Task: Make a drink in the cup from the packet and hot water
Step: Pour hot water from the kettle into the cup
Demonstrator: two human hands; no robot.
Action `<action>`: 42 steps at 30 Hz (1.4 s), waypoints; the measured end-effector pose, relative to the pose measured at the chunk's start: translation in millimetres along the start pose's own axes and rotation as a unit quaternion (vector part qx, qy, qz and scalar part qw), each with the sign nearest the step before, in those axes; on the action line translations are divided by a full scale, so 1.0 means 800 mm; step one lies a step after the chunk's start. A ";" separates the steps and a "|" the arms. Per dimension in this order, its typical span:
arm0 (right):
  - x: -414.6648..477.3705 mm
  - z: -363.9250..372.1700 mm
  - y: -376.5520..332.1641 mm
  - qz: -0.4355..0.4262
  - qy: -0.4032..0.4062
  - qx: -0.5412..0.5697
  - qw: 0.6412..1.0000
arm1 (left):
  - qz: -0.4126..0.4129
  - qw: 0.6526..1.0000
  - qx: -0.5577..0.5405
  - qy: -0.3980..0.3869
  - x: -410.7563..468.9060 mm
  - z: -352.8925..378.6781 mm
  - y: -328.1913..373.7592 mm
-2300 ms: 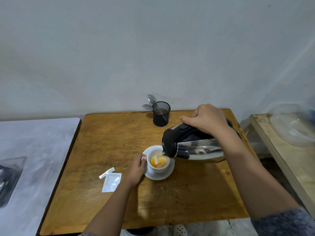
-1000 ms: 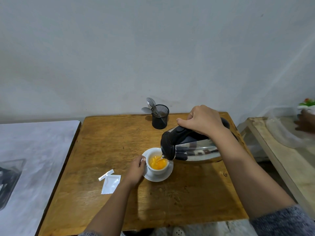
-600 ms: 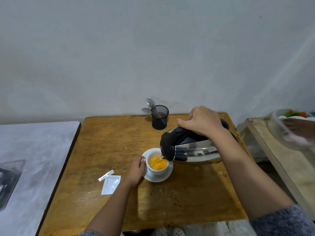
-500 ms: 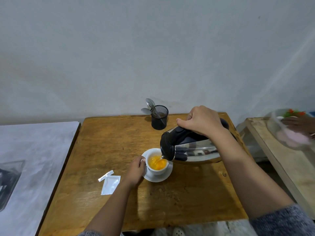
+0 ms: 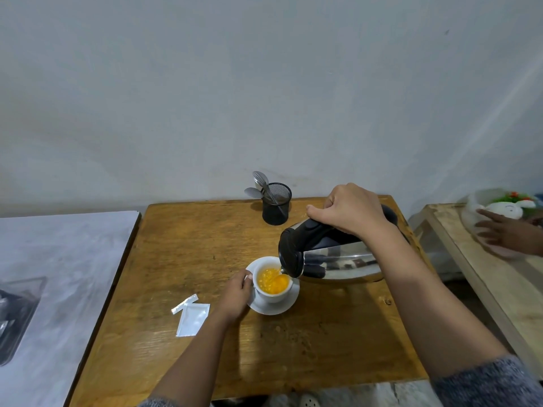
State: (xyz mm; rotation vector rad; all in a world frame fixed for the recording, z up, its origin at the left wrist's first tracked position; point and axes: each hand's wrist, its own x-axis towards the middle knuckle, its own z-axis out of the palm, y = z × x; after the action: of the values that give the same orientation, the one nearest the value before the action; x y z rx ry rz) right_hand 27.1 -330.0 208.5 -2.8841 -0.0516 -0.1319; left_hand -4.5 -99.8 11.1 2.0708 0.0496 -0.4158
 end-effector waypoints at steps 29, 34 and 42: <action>-0.008 -0.005 -0.005 -0.002 -0.022 -0.016 1.000 | -0.002 1.000 0.002 0.002 -0.003 0.001 0.002; -0.009 -0.004 -0.008 -0.008 -0.016 -0.026 1.000 | -0.007 1.000 0.004 0.002 -0.003 0.001 0.002; -0.009 -0.005 -0.007 -0.009 -0.001 -0.019 1.000 | -0.011 1.000 0.008 0.005 -0.004 0.000 0.004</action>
State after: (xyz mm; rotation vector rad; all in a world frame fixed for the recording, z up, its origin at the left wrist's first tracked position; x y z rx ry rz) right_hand 19.2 -325.8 212.7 -2.9219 -0.0777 -0.1339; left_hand -6.6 -101.1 14.3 2.0901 0.0752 -0.4197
